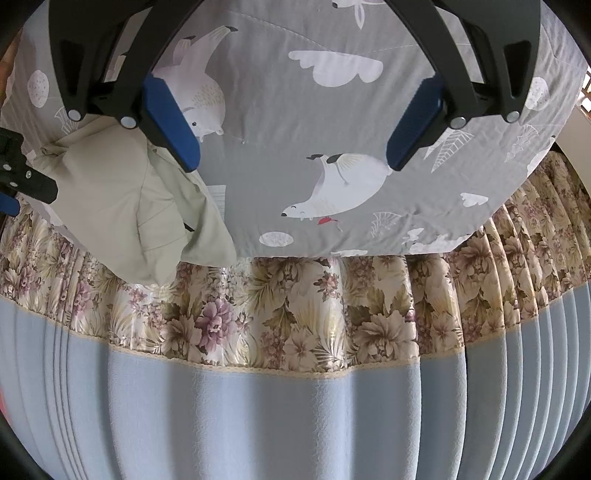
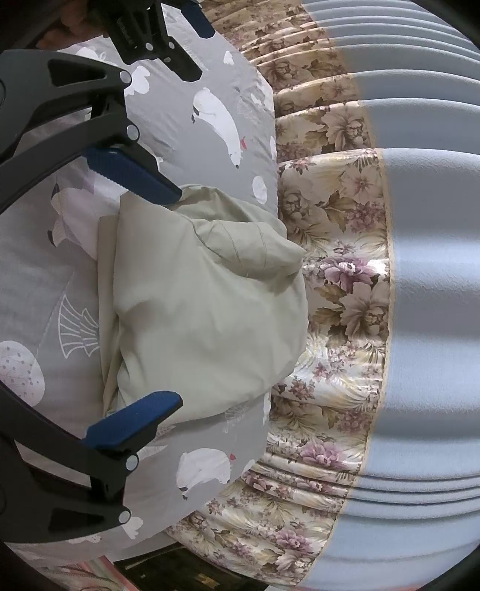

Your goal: Fold large clothes

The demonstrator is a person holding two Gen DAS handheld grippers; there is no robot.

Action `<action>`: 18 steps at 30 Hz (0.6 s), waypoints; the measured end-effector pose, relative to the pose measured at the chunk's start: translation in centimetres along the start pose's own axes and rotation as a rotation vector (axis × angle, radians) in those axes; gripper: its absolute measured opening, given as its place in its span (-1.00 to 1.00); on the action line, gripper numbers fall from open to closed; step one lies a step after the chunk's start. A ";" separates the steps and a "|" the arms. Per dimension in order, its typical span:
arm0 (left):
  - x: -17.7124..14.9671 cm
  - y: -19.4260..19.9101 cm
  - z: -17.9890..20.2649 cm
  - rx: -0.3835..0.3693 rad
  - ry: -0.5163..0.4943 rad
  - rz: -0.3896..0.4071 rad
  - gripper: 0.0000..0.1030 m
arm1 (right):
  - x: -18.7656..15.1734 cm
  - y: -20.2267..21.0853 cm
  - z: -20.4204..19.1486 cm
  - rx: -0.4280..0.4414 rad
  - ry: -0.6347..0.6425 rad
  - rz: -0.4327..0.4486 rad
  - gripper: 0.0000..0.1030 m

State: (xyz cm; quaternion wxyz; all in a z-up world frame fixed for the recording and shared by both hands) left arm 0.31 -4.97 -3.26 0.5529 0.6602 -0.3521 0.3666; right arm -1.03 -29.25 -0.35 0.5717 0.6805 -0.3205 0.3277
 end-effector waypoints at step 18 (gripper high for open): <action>0.1 0.1 -0.4 0.006 0.008 0.009 0.97 | 0.0 0.0 0.0 0.003 0.001 -0.002 0.94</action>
Point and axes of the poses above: each gripper's, at about its wrist camera, not at the fingertips, and y roughly against the way its jaws point, z to its right, x to its top, the point moved 3 cm from there along -y, roughly the way its jaws point, and after that the axes turned 12 degrees about x, right-handed, at the moved point
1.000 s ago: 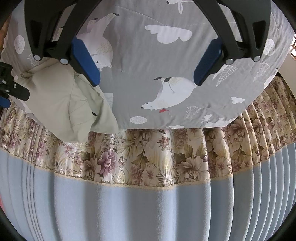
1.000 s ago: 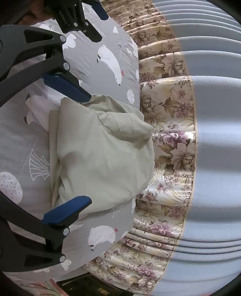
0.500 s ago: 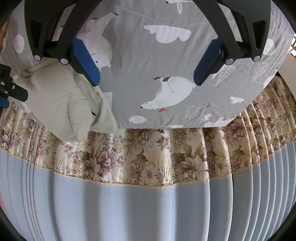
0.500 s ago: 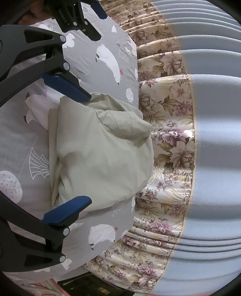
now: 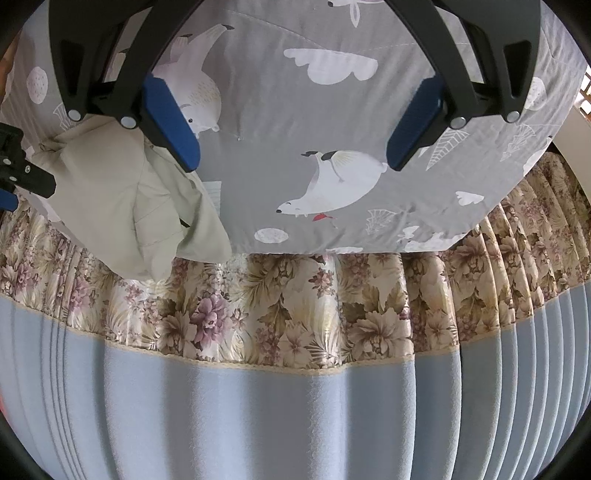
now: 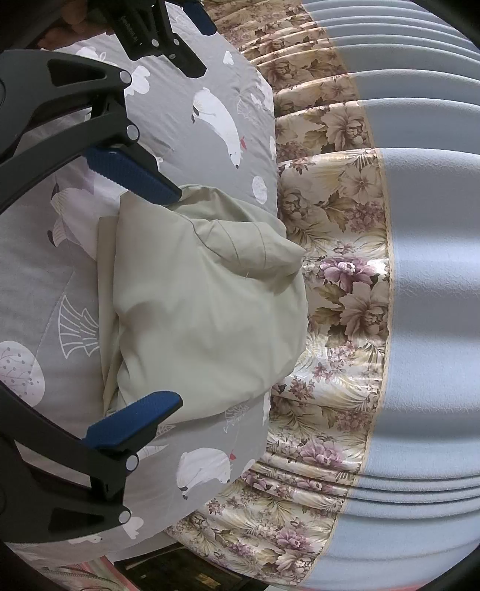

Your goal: Fold large clothes

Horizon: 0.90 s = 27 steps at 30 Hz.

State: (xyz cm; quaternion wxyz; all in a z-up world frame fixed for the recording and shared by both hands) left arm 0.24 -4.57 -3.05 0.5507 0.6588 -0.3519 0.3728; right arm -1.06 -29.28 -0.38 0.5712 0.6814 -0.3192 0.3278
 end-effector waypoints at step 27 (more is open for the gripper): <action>0.0 -0.1 -0.5 0.014 0.001 -0.001 0.97 | -0.3 -0.1 0.3 -0.009 0.001 0.004 0.94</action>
Point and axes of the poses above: each gripper's, at about its wrist camera, not at the fingertips, and y roughly against the way its jaws point, z to its right, x to its top, the point moved 3 cm from there along -y, roughly the way its jaws point, and after that the axes turned 12 degrees about x, right-handed, at the moved point
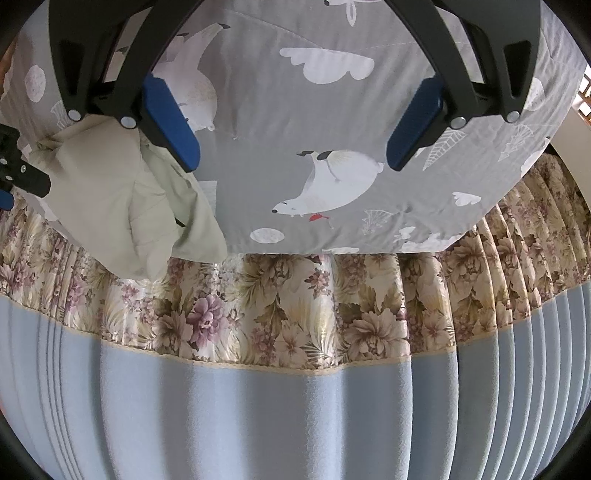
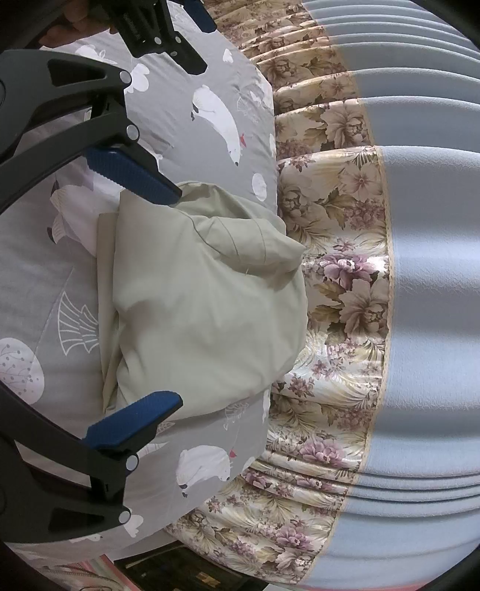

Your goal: Fold large clothes

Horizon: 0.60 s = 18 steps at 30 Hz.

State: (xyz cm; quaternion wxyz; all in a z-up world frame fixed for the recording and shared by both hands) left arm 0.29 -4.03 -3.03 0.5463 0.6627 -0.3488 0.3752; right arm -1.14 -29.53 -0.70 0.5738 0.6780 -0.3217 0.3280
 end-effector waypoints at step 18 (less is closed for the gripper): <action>0.4 0.7 0.8 -0.008 -0.017 0.010 0.97 | 0.4 0.3 -0.4 -0.020 0.022 0.008 0.94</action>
Point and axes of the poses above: each gripper's, at about its wrist camera, not at the fingertips, and y roughly against the way its jaws point, z to its right, x to its top, the point moved 3 cm from there along -y, roughly the way its jaws point, and after that the axes turned 12 degrees about x, right-handed, at the moved point
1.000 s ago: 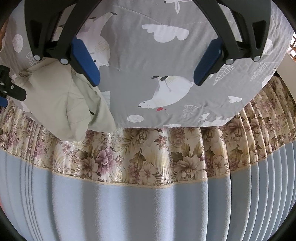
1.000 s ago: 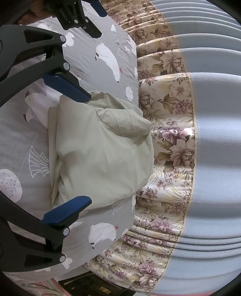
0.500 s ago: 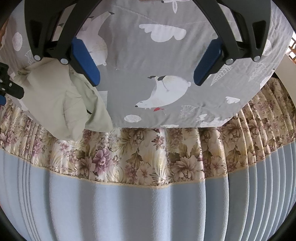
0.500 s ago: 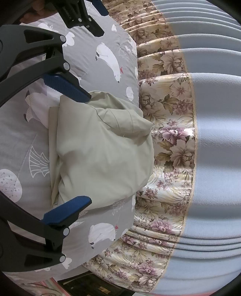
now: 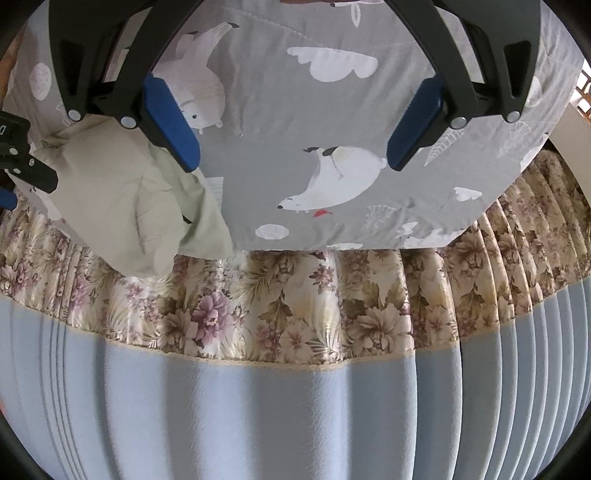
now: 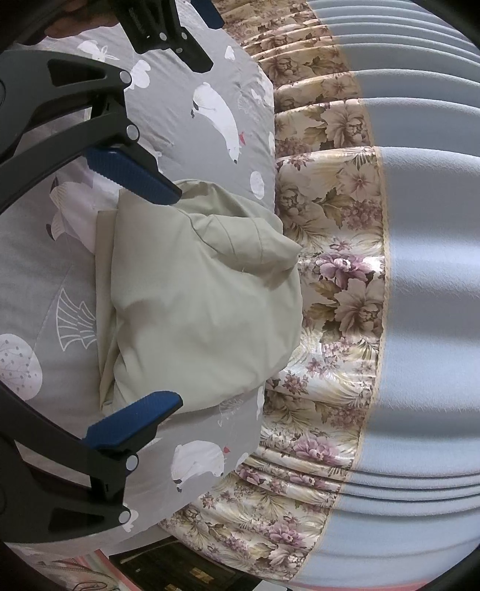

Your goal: Fold large clothes

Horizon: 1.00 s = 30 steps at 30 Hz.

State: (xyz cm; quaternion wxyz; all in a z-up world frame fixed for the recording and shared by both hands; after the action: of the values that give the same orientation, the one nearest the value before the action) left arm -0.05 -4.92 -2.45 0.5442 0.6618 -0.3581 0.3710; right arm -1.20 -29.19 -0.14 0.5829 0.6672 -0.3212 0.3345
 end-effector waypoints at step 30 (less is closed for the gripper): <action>0.2 0.0 -0.5 0.044 0.002 0.008 0.97 | 0.1 0.1 -0.2 -0.005 -0.003 0.004 0.94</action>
State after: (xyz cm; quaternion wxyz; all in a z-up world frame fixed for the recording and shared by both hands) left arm -0.04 -4.48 -2.18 0.5282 0.6718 -0.3520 0.3818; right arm -1.23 -29.03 -0.04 0.5836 0.6656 -0.3241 0.3337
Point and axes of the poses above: each gripper's, at about its wrist camera, not at the fingertips, and y roughly against the way its jaws point, z to its right, x to its top, the point moved 3 cm from there along -y, roughly the way its jaws point, and after that the axes turned 12 degrees about x, right-handed, at the moved point
